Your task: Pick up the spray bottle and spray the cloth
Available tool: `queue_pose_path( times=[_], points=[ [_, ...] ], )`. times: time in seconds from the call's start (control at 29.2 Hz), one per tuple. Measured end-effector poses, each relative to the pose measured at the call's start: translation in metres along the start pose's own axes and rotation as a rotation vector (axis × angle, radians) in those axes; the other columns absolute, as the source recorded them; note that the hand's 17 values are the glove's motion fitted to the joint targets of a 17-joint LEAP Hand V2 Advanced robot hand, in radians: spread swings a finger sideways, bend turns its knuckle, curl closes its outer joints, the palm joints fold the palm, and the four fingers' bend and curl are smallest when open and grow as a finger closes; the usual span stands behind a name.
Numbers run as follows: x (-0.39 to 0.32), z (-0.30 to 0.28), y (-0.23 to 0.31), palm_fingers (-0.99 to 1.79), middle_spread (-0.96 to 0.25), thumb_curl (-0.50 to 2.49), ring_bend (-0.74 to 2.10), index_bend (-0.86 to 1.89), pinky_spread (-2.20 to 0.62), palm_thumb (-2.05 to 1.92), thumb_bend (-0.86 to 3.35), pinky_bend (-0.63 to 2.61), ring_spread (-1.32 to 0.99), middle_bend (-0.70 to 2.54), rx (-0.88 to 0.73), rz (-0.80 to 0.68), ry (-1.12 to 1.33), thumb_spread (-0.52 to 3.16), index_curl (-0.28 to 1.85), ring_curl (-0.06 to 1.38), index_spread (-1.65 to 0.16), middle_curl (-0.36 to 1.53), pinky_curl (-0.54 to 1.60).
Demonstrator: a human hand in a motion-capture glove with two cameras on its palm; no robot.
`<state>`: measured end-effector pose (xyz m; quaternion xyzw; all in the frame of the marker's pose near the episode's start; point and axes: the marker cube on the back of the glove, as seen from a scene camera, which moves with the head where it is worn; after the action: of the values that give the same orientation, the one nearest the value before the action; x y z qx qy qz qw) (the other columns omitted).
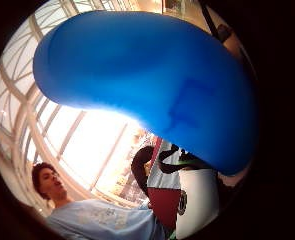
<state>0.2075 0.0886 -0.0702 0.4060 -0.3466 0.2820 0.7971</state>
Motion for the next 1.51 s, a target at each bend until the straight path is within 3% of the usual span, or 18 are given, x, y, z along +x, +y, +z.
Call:
queue_pose_path(
  times=[0.24,0.48,0.65,0.96,1.51],
  points=[
    [-0.053,0.022,-0.015,1.09,-0.1,0.55,0.58,0.13,0.2,0.91,-0.03,0.19,-0.1,0.4,-0.36,-0.008,-0.015,0.79,0.35,0.41,-0.23,0.47,0.27],
    [-0.124,0.082,-0.034,1.12,-0.09,0.55,0.59,0.12,0.18,0.87,-0.04,0.2,-0.08,0.38,-0.684,0.014,-0.053,0.82,0.35,0.41,-0.21,0.47,0.29],
    [-0.148,0.133,-0.042,1.13,-0.08,0.56,0.58,0.12,0.18,0.85,-0.03,0.2,-0.07,0.39,-0.778,-0.011,0.025,0.84,0.34,0.41,-0.19,0.48,0.3],
    [-0.158,0.217,-0.054,1.15,-0.08,0.56,0.58,0.13,0.17,0.84,-0.03,0.2,-0.06,0.4,-1.001,0.137,0.112,0.9,0.34,0.4,-0.17,0.48,0.32],
    [-0.147,0.249,-0.042,1.15,-0.07,0.55,0.6,0.12,0.17,0.83,-0.02,0.19,-0.04,0.41,-1.123,0.282,0.215,0.97,0.34,0.41,-0.15,0.49,0.33]
  ],
)
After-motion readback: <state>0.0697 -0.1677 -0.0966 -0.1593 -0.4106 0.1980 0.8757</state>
